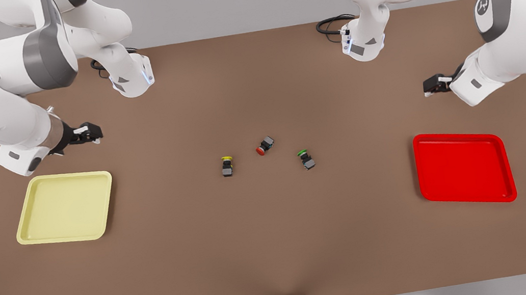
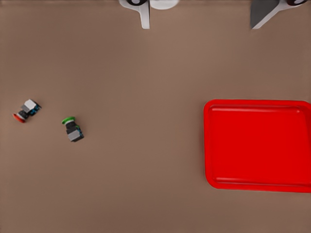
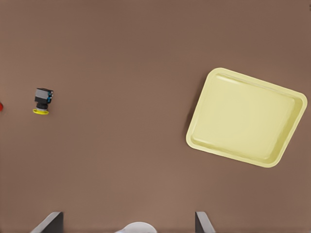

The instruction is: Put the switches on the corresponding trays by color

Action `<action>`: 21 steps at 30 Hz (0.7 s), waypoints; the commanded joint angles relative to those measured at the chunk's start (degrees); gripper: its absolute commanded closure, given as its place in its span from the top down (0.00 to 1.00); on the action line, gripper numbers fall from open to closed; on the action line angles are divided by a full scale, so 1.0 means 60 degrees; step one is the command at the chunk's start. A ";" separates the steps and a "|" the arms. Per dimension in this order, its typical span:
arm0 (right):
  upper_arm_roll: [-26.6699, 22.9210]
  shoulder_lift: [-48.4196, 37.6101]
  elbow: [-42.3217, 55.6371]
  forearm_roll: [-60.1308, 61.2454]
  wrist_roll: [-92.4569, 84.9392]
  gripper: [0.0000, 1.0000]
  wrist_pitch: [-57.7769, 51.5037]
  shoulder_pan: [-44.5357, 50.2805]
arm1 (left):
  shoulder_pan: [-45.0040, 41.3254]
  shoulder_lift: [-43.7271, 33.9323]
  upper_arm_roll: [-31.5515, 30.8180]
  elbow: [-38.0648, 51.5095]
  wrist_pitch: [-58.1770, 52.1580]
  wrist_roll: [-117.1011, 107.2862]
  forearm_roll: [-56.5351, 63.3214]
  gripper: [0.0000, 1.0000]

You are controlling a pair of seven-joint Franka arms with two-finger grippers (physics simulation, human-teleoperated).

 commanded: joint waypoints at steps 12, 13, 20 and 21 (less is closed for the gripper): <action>0.0057 0.0895 -0.0043 0.0285 0.0176 1.00 0.0609 0.1098 | -0.3844 0.2333 -0.0061 -0.2583 0.4991 -0.4201 0.0332 1.00; 0.0057 0.1129 -0.0028 0.0330 0.0483 1.00 0.0682 0.1655 | -0.4239 0.2597 -0.0075 -0.2583 0.5313 -0.4450 0.0303 1.00; 0.0042 0.3122 -0.0203 0.1165 0.7895 1.00 0.3069 0.3398 | -0.5500 0.3782 -0.1115 -0.3476 0.8038 -0.4978 0.0200 1.00; 0.0042 0.3180 -0.0394 0.1165 0.8584 1.00 0.3494 0.3486 | -0.5178 0.4179 -0.1847 -0.3476 0.8815 -0.4993 0.0171 1.00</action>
